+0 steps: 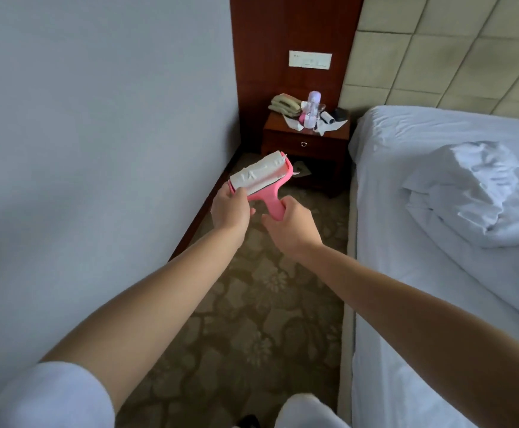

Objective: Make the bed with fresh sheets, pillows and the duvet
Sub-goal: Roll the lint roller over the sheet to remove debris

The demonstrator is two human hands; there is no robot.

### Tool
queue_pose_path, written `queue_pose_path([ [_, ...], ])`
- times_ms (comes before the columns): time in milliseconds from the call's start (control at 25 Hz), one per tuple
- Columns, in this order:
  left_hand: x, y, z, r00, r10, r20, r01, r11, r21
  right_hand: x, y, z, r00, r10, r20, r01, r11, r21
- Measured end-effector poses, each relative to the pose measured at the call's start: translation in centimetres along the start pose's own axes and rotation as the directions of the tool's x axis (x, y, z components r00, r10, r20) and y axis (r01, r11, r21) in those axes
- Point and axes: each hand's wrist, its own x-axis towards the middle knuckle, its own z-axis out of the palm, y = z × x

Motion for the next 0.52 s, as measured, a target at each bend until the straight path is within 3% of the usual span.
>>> queue_pose_path([
  [240,9.0,2.9,8.7,0.989,0.007,0.146,-0.017,0.998,0.065,10.9,1.9,-3.0,0.988,0.103,-0.117,-0.102,0.995,0.012],
  [520,20.5,5.7,23.9,0.986,-0.038,0.159,0.017,0.991,0.135,28.1,8.1,-9.5,0.979,0.151,-0.135,-0.149,0.988,0.024],
])
